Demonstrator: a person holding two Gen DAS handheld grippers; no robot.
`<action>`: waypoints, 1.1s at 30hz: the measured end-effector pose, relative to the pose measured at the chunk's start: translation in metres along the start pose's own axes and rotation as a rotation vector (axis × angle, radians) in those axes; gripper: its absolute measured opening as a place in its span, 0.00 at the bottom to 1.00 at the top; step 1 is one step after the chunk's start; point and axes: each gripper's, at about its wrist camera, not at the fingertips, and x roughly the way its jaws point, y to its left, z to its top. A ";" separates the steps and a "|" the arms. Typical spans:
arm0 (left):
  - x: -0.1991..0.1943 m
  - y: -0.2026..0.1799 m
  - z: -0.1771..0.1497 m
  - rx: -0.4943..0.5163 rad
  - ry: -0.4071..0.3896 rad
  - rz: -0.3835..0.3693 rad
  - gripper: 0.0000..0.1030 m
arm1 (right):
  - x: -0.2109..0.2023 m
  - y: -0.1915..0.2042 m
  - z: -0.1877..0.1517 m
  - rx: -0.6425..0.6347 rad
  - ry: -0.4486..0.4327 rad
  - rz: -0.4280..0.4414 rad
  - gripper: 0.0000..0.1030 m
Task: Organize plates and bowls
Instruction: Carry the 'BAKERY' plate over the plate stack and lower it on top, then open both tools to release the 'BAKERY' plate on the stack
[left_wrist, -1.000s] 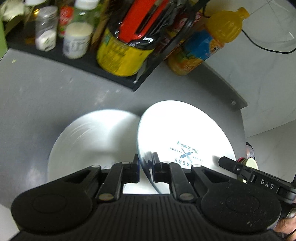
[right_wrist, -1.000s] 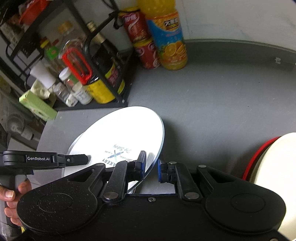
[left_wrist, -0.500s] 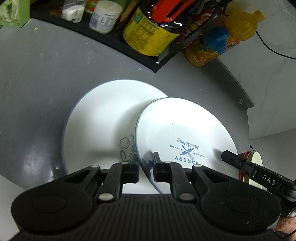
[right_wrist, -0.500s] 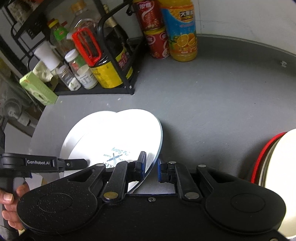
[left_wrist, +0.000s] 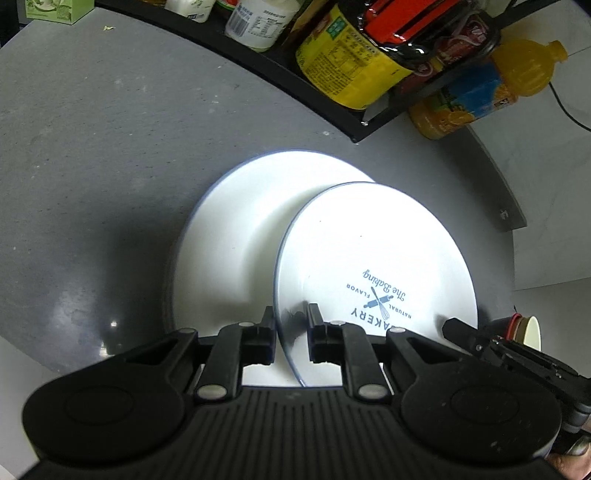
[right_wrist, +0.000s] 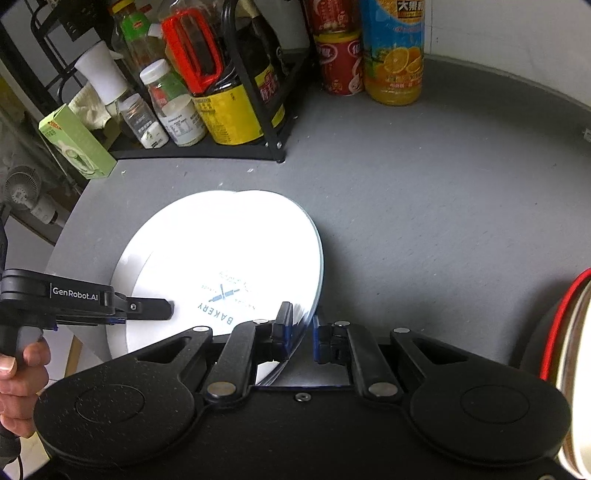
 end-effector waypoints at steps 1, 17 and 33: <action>0.001 0.002 0.000 -0.005 0.002 0.004 0.14 | 0.002 0.001 -0.001 -0.003 0.005 0.001 0.10; -0.015 -0.004 0.009 0.110 0.010 0.112 0.16 | 0.014 0.004 -0.013 0.041 0.005 -0.010 0.12; -0.015 0.001 0.023 0.154 -0.026 0.192 0.59 | 0.015 0.004 -0.017 0.065 0.002 -0.014 0.14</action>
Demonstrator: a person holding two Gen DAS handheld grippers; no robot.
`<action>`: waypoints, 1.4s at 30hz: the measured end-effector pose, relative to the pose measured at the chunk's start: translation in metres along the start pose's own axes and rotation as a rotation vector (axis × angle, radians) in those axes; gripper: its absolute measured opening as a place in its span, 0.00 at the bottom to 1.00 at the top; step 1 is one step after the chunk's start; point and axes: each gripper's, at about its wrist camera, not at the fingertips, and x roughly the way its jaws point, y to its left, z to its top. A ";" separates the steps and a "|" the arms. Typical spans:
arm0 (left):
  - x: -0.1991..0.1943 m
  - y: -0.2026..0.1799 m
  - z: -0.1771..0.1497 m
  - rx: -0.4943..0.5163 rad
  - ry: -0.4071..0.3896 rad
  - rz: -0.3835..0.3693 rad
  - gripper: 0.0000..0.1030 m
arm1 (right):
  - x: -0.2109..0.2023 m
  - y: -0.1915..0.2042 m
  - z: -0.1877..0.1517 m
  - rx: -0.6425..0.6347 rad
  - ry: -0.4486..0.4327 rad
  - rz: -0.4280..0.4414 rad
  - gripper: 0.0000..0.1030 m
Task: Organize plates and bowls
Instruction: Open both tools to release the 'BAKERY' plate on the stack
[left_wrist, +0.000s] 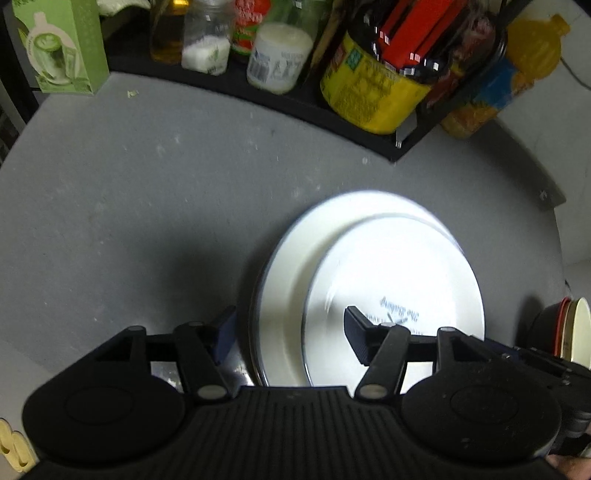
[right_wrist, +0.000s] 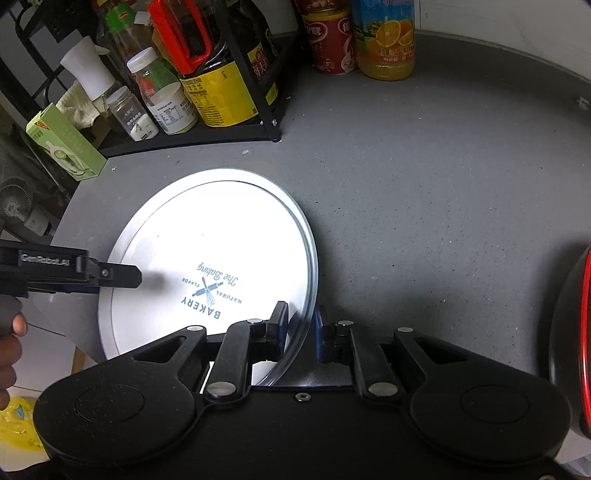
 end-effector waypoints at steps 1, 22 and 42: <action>0.003 0.000 0.000 0.000 0.007 0.003 0.59 | 0.000 -0.001 0.000 0.007 0.000 -0.001 0.15; 0.005 0.021 -0.003 -0.028 0.003 -0.052 0.31 | 0.006 0.002 0.003 0.061 0.006 -0.016 0.20; -0.030 -0.035 0.012 0.044 -0.012 0.025 0.77 | -0.072 -0.015 0.019 0.059 -0.167 0.030 0.65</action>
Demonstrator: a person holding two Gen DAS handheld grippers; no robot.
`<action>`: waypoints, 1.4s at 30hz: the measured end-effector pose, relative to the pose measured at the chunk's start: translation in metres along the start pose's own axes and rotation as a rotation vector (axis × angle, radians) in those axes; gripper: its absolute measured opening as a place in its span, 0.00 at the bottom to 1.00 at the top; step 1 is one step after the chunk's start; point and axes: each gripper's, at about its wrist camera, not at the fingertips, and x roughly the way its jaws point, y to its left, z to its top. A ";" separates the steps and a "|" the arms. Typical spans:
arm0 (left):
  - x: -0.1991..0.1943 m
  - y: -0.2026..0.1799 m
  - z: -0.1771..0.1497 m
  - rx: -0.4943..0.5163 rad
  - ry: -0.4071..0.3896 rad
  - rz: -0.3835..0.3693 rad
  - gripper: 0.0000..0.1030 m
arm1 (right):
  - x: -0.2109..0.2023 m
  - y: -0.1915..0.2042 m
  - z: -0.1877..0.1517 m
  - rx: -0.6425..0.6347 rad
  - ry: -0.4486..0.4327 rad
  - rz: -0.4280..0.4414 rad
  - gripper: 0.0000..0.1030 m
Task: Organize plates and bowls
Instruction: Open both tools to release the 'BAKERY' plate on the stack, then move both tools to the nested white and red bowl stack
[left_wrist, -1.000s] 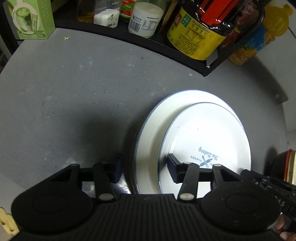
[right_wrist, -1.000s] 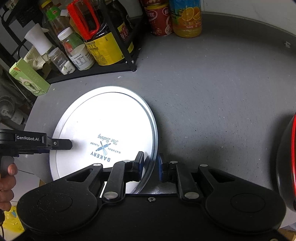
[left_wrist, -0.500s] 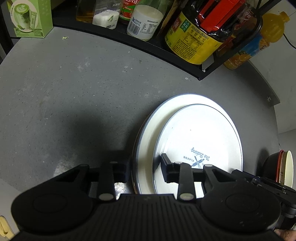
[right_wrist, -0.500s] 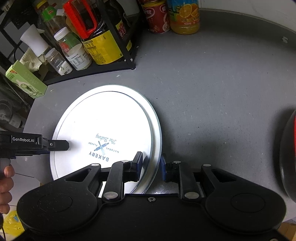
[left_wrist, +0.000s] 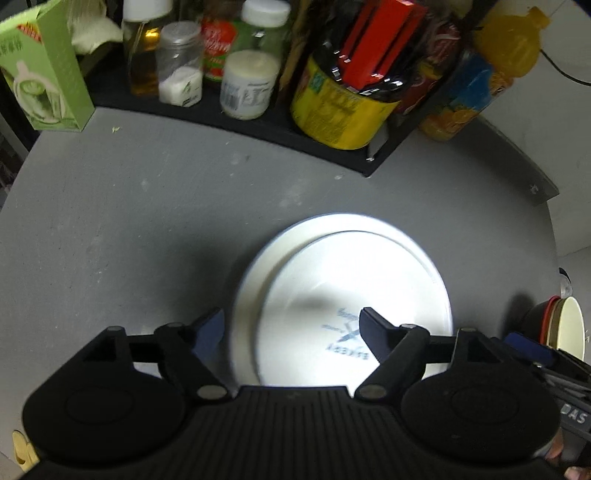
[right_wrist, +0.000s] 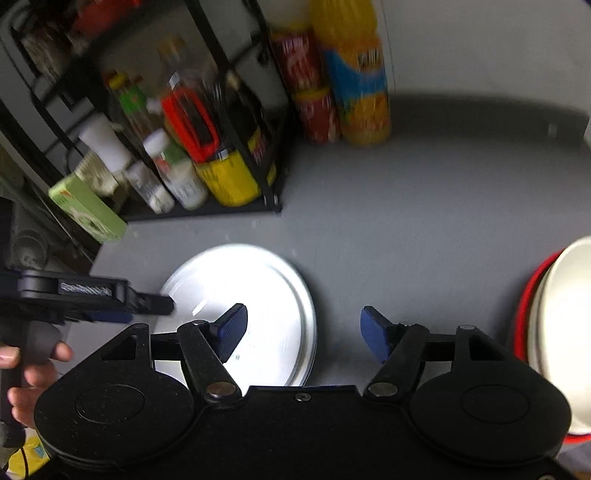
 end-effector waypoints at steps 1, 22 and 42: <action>-0.001 -0.005 -0.001 0.002 0.001 -0.009 0.78 | -0.006 -0.004 0.001 0.000 -0.021 -0.006 0.65; -0.032 -0.148 -0.029 0.106 -0.105 -0.074 0.84 | -0.096 -0.111 -0.003 0.009 -0.177 -0.069 1.00; -0.007 -0.271 -0.063 0.111 -0.099 -0.153 0.89 | -0.119 -0.231 -0.018 0.137 -0.106 -0.088 1.00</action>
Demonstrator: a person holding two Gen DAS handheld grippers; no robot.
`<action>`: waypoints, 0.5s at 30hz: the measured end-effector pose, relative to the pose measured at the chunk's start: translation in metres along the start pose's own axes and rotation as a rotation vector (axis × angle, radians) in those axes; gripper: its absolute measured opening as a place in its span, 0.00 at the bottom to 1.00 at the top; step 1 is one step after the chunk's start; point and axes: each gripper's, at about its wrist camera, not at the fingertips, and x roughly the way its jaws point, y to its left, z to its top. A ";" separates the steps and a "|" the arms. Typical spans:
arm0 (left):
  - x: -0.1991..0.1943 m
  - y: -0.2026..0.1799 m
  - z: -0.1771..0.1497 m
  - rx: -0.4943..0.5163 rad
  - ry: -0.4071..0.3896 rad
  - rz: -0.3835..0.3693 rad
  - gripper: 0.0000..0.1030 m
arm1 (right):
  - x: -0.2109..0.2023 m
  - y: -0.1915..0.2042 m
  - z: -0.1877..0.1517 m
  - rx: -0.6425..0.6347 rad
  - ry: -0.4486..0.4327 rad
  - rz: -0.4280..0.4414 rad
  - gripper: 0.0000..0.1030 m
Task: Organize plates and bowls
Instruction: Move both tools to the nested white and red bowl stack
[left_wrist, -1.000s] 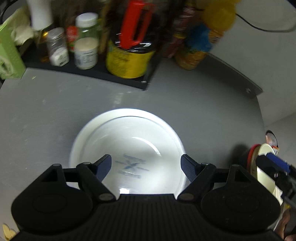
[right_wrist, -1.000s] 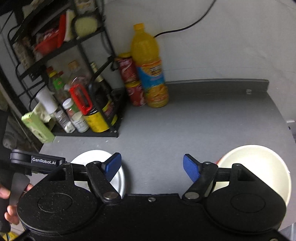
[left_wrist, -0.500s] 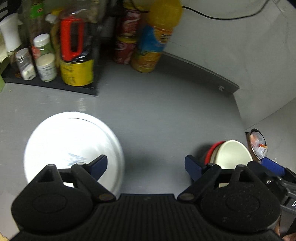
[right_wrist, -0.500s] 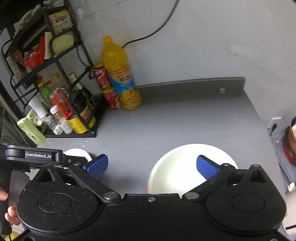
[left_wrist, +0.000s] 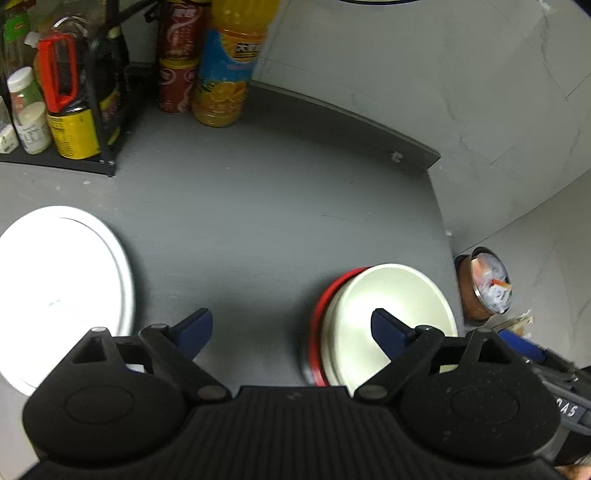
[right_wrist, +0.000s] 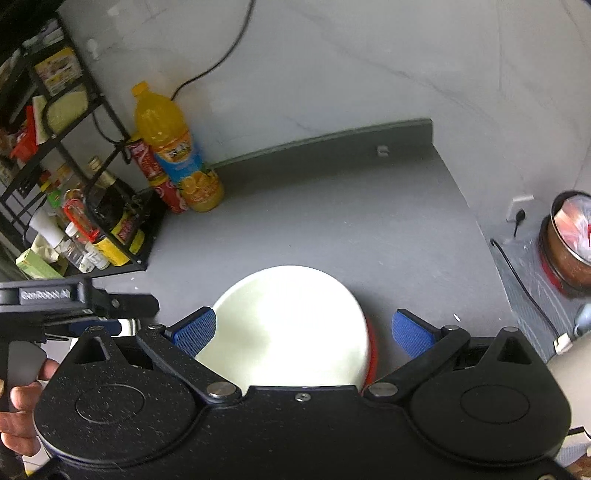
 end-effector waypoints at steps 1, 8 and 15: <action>0.002 -0.003 0.000 -0.010 -0.002 -0.016 0.89 | 0.002 -0.005 0.000 0.004 0.010 0.001 0.99; 0.020 -0.029 -0.006 0.007 0.000 -0.048 0.88 | 0.020 -0.029 -0.007 0.043 0.074 0.024 0.92; 0.050 -0.027 -0.019 -0.029 0.056 -0.028 0.80 | 0.042 -0.039 -0.020 0.101 0.161 0.059 0.71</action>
